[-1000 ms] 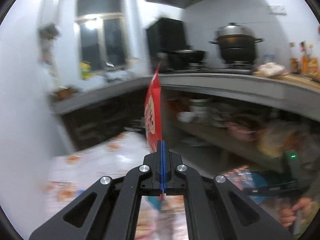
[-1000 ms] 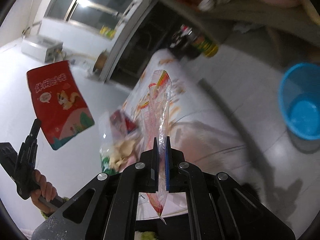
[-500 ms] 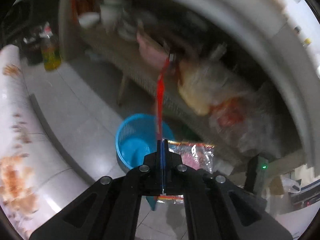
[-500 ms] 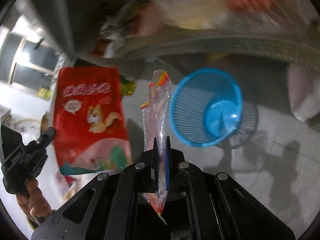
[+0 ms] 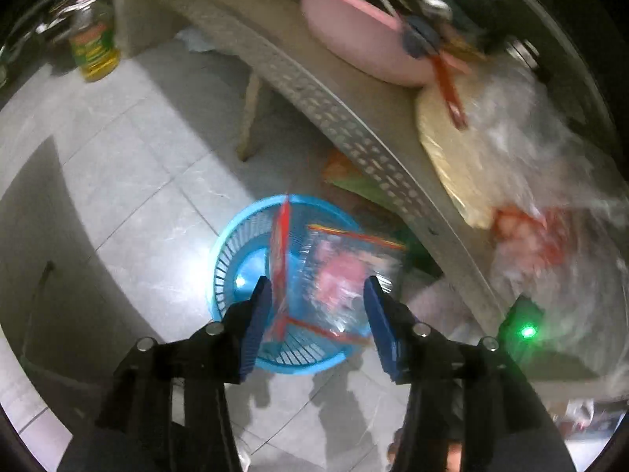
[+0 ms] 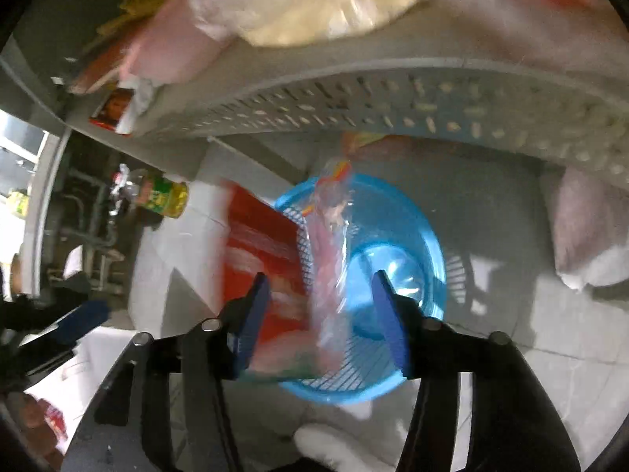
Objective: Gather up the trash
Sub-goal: 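Carry the red snack bag and clear bag to the blue wastebasket with both grippers, then open both grippers to drop the bags into the blue wastebasket, then grasp the clear plastic food box with the right gripper and lift it, then grasp the tan paper with the left gripper while the right gripper holds the box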
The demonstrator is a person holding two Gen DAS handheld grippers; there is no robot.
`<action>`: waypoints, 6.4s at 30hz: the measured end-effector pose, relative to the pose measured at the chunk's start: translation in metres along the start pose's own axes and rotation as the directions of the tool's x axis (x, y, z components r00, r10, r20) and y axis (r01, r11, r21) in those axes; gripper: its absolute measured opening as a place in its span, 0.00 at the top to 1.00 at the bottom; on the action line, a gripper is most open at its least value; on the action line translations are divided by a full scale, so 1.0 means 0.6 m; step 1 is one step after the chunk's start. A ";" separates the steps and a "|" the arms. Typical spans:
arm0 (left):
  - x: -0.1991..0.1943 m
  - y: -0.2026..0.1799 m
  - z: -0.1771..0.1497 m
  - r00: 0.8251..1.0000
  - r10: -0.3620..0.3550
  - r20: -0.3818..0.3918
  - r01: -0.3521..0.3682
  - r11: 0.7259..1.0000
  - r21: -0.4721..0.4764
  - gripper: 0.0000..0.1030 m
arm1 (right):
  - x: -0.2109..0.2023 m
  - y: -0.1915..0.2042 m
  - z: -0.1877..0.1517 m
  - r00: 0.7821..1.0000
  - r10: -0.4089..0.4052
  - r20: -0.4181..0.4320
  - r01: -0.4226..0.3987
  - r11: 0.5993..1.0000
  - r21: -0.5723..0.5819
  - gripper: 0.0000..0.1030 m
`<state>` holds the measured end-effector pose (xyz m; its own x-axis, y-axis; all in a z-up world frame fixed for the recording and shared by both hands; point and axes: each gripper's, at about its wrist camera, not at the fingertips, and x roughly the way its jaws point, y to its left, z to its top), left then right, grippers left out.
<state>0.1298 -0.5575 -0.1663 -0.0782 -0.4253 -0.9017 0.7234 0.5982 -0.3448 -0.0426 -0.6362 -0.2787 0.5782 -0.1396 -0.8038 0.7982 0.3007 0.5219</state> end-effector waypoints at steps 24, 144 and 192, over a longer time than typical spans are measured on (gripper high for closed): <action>-0.388 0.082 -0.178 0.953 -0.067 0.297 0.034 0.993 0.115 0.35 | 0.049 0.086 -0.039 0.991 -0.002 -0.131 -0.032 0.968 -0.251 0.48; -0.660 0.494 -0.620 0.647 0.336 0.685 -0.209 0.941 -0.265 0.12 | -0.226 0.714 -0.434 0.878 0.403 -0.259 -0.454 0.529 -0.717 0.26; -0.538 0.476 -0.429 0.840 0.501 0.210 -0.502 0.863 -0.049 0.84 | -0.209 0.552 -0.315 0.841 0.421 -0.340 -0.540 0.607 -0.583 0.26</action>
<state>0.1853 -0.0747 -0.0411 0.4401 -0.2001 -0.8754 0.6299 0.7636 0.1421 0.1174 -0.3407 -0.0591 0.7649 0.3299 -0.5533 0.0741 0.8081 0.5843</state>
